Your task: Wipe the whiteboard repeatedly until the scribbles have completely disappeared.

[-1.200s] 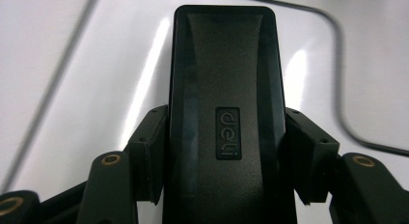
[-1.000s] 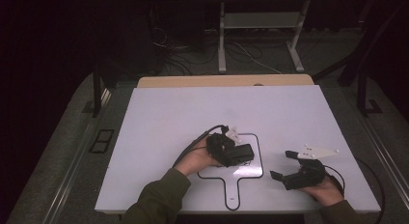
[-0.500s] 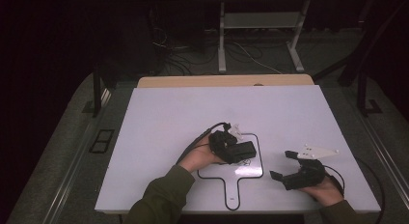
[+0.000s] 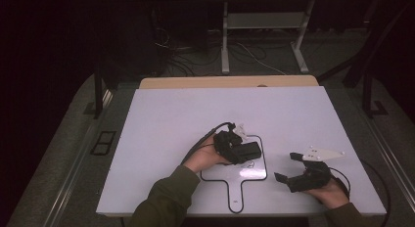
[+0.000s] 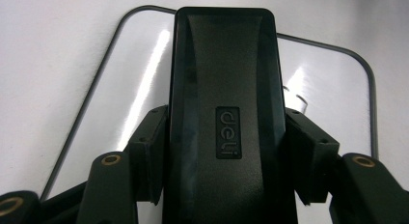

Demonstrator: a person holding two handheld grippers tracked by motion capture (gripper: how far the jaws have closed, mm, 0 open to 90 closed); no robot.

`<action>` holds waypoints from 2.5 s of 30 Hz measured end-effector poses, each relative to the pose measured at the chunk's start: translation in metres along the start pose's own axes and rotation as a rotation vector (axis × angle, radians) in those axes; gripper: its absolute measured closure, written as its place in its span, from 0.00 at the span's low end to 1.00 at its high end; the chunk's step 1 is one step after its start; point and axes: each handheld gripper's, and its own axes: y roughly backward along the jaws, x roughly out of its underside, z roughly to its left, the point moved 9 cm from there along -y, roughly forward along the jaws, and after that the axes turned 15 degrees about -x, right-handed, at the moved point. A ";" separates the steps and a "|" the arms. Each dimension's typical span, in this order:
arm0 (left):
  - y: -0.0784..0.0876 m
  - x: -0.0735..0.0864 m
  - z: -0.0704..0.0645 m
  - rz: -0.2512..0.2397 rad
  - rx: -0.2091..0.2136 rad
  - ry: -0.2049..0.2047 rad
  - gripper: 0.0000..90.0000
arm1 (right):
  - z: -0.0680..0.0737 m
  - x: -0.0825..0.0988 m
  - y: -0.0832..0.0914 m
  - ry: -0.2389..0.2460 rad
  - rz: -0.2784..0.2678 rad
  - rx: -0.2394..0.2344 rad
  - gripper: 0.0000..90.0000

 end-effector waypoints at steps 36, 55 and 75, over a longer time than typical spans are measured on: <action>-0.005 -0.013 -0.021 -0.039 0.030 -0.020 0.43 | 0.001 0.000 0.001 0.006 0.000 -0.004 0.00; -0.008 -0.016 -0.017 -0.036 0.008 -0.045 0.44 | 0.001 -0.001 0.002 0.005 -0.004 0.000 0.00; -0.004 -0.015 -0.027 -0.007 0.015 -0.099 0.44 | 0.000 0.000 0.002 0.001 -0.006 0.000 0.00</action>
